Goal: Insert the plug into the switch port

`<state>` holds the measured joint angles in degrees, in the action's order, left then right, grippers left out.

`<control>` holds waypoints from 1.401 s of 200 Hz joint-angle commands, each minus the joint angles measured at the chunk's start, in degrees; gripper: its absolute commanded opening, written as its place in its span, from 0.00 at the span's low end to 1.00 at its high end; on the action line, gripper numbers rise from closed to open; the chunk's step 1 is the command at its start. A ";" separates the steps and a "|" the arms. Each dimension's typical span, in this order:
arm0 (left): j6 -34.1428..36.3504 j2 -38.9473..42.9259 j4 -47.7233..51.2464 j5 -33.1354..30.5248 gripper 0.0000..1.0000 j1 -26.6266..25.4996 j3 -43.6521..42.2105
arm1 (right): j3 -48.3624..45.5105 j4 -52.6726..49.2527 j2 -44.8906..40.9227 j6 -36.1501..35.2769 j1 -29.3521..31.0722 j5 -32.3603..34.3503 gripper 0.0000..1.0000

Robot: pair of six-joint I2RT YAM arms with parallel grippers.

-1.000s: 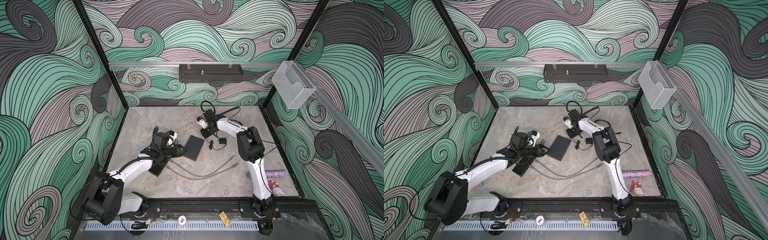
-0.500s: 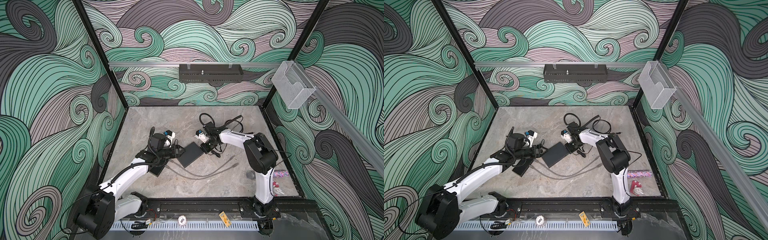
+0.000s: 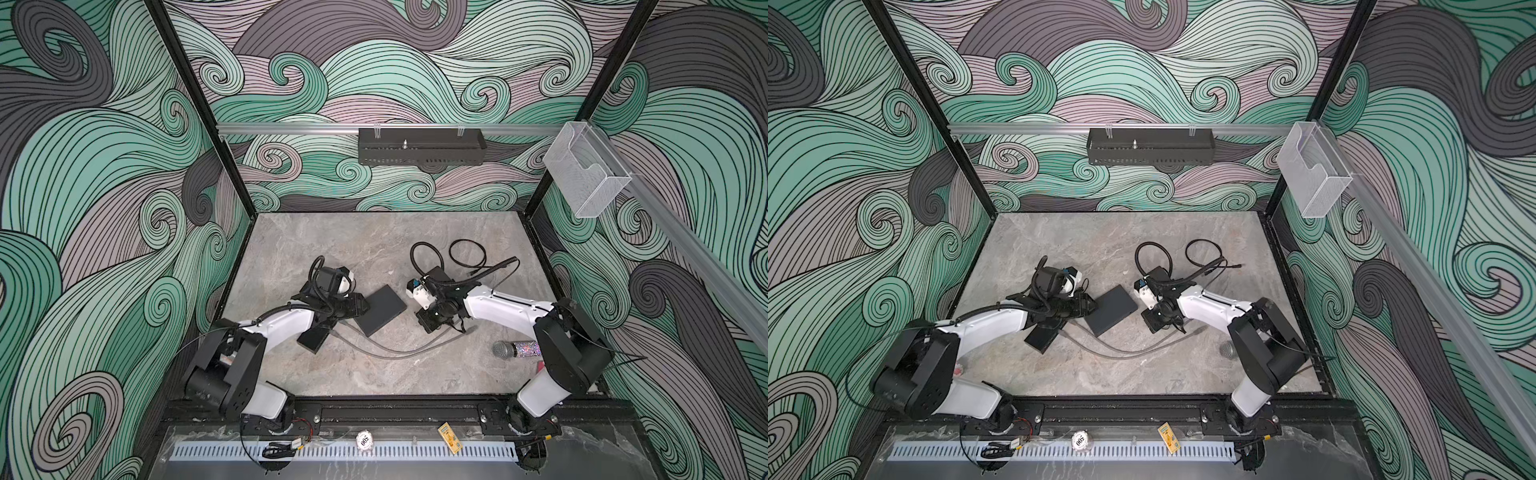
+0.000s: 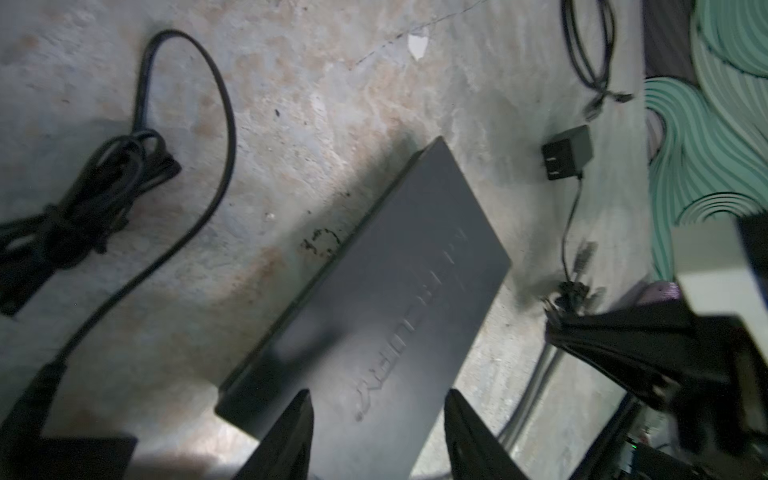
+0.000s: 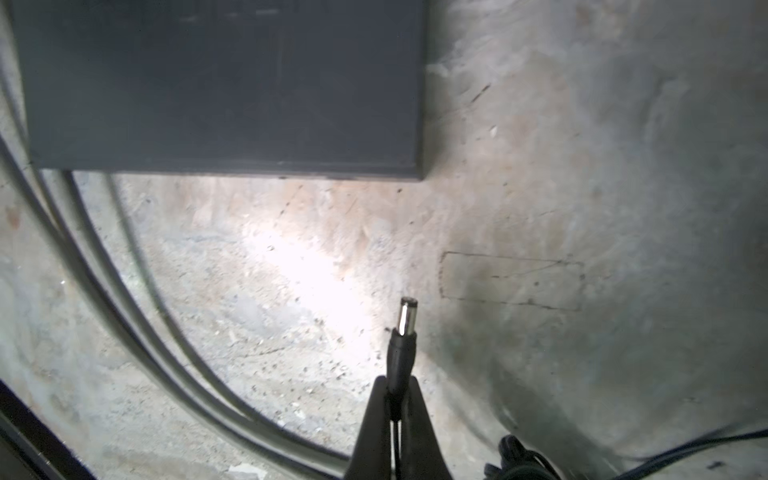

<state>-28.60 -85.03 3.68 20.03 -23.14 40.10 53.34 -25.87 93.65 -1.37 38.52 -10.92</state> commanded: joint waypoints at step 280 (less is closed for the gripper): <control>9.02 -12.09 -5.33 2.29 0.54 -0.34 3.67 | 6.63 6.45 10.07 0.40 2.72 2.15 0.00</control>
<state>-20.49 -95.94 -3.03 21.10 -23.16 43.27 59.37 -20.01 103.85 -0.10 40.95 -10.81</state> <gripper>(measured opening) 0.541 0.057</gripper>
